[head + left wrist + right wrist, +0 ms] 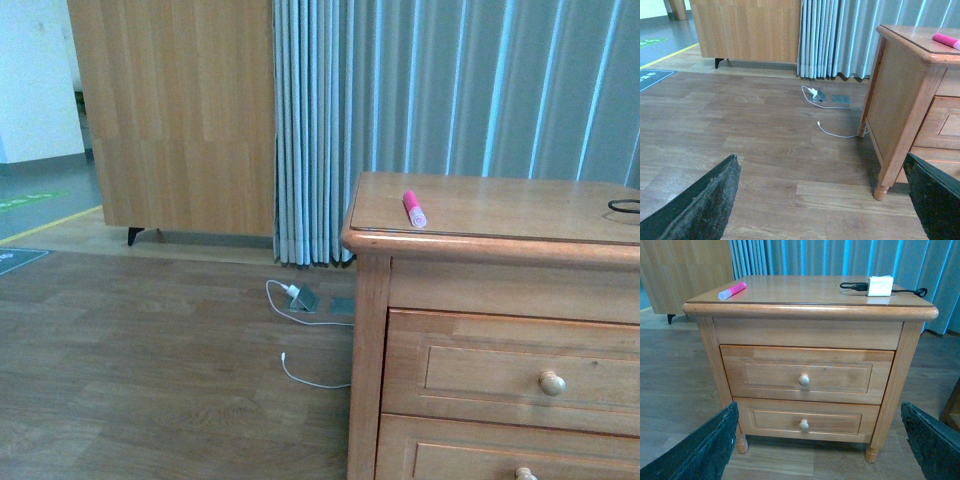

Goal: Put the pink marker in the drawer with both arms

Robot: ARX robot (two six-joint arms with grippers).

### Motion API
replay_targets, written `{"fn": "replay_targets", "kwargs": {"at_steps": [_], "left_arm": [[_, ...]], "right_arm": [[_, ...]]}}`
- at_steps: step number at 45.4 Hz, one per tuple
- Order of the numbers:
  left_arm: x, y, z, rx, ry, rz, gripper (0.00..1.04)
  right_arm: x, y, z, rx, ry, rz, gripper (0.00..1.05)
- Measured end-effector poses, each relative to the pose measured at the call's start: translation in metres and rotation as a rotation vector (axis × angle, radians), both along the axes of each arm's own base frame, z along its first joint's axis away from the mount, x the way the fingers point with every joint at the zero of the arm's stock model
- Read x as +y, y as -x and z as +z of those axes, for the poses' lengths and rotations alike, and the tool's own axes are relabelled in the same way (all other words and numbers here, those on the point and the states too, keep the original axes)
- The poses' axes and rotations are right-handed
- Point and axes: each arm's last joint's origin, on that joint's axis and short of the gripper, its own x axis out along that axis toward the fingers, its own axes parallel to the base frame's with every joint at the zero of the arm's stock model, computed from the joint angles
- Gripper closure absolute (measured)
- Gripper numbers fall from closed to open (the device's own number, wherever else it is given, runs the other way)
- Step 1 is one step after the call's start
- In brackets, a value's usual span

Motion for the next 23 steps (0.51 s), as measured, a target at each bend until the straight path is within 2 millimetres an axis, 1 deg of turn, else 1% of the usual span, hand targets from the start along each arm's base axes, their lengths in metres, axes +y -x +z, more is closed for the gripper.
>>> {"fn": "replay_targets", "kwargs": {"at_steps": [23], "left_arm": [[0.0, 0.0, 0.0, 0.0, 0.0, 0.0, 0.06]], "right_arm": [[0.0, 0.0, 0.0, 0.0, 0.0, 0.0, 0.08]]}}
